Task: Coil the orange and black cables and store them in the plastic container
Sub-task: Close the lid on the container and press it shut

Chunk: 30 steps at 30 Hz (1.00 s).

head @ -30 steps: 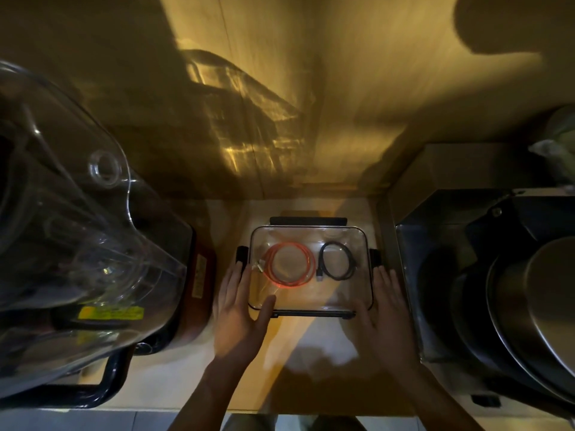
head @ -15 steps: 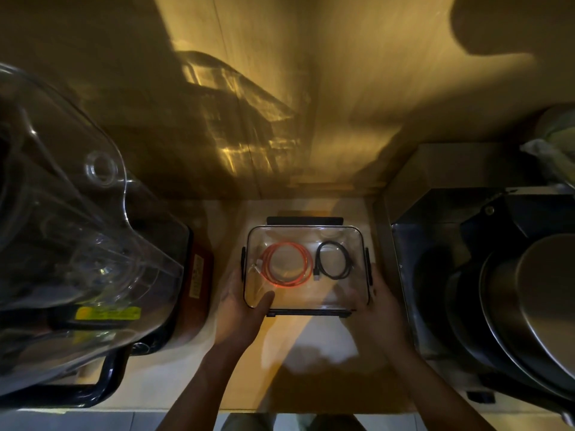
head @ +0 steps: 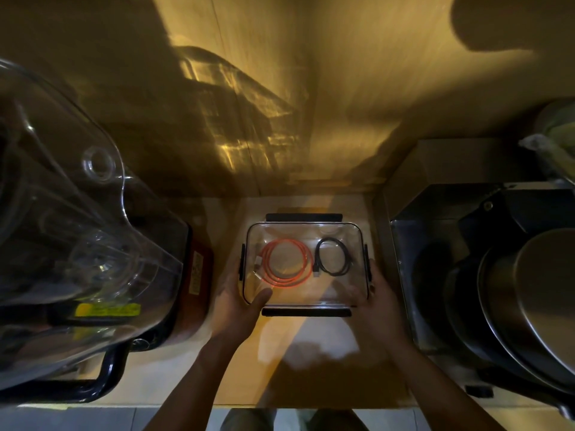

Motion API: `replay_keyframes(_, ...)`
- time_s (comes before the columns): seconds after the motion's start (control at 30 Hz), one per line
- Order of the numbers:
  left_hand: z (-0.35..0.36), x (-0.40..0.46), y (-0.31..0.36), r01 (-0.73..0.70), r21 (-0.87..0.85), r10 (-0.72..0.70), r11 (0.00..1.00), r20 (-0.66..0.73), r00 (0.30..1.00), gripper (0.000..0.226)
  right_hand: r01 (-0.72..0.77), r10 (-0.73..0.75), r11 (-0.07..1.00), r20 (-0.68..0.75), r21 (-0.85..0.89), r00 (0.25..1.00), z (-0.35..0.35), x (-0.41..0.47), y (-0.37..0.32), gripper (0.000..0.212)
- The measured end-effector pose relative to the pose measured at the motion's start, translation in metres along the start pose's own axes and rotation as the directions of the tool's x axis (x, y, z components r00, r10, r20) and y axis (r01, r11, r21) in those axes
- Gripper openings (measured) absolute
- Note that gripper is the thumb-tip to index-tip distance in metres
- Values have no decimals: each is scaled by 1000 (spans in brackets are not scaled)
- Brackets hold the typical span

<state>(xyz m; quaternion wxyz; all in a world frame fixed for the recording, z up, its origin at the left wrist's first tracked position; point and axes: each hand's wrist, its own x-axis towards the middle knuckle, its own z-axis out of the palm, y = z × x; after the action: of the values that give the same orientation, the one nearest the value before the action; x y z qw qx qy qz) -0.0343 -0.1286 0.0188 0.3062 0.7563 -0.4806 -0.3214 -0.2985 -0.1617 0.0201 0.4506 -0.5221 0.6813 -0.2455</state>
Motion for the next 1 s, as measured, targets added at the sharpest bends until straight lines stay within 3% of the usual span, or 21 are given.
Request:
replay_keyframes(0.13,-3,0,-3,-168,142,164,976,39,986,90,148,-145,971,27,-189,989,-2,2,-3,83)
replay_keyframes(0.27,2,-2,1,-389,231,328,892,261,908,94,320,-251,880,229,-351,941,-1,0,-4,104)
replay_keyframes(0.33,7,-4,0,-431,256,352,865,300,886,95,355,-267,834,256,-422,929,0,1,2,107)
replay_keyframes(0.53,15,-9,3,-450,392,324,802,348,880,93,348,-251,748,243,-566,937,5,1,4,116)
replay_keyframes(1.0,23,-8,4,-389,558,228,733,337,913,88,311,-240,688,199,-656,950,12,-2,3,113)
